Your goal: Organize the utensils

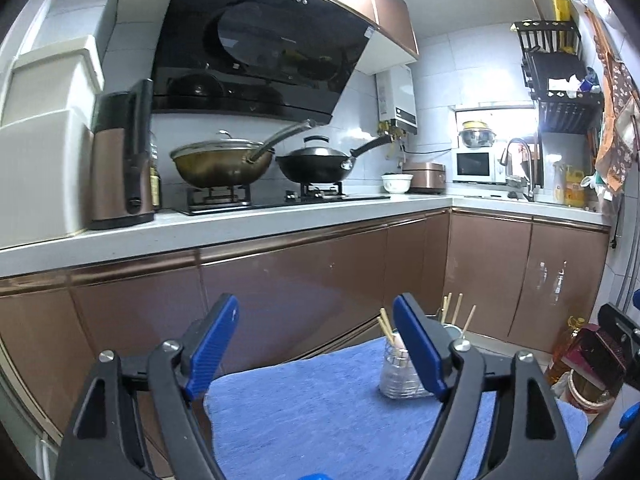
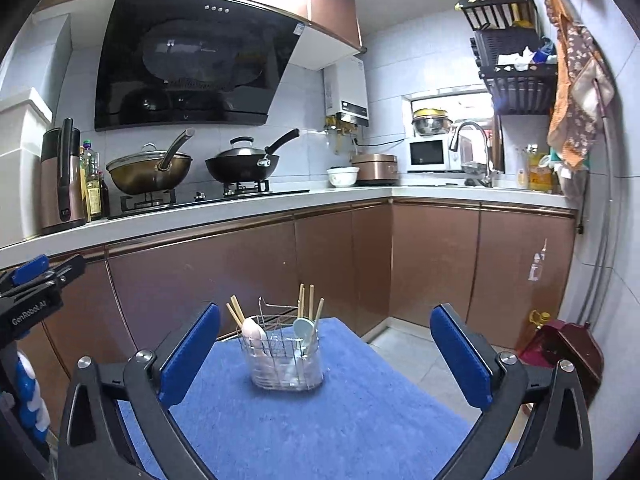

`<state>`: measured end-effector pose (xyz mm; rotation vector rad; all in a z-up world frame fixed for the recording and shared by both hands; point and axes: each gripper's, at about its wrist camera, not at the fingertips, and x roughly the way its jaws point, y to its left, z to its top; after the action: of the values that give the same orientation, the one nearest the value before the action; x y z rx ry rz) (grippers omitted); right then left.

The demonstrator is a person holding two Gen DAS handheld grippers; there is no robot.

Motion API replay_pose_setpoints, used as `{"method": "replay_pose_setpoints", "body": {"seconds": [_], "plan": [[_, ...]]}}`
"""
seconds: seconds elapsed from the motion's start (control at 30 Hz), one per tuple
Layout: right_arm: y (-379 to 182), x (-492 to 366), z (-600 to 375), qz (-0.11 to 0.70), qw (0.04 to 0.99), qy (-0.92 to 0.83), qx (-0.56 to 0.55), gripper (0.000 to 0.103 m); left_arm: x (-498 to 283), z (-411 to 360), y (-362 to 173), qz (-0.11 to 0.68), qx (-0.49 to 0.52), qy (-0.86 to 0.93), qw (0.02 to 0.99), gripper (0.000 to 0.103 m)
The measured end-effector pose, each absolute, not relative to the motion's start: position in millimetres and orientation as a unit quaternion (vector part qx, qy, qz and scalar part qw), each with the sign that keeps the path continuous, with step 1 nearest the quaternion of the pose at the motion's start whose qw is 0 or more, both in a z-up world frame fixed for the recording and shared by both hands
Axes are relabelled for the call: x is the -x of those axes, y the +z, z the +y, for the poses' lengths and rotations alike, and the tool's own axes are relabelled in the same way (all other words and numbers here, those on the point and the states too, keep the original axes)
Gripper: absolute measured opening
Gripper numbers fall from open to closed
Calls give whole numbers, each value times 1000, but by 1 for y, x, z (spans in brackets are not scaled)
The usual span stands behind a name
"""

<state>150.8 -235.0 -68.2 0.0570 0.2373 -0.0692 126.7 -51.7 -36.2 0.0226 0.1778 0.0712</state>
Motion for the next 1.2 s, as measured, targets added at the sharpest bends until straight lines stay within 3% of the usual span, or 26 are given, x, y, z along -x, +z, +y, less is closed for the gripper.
{"method": "replay_pose_setpoints", "body": {"seconds": [1.2], "plan": [[-71, -86, -251, 112, 987, -116, -24, 103, -78, -15, -52, 93, -10, 75, 993, 79]]}}
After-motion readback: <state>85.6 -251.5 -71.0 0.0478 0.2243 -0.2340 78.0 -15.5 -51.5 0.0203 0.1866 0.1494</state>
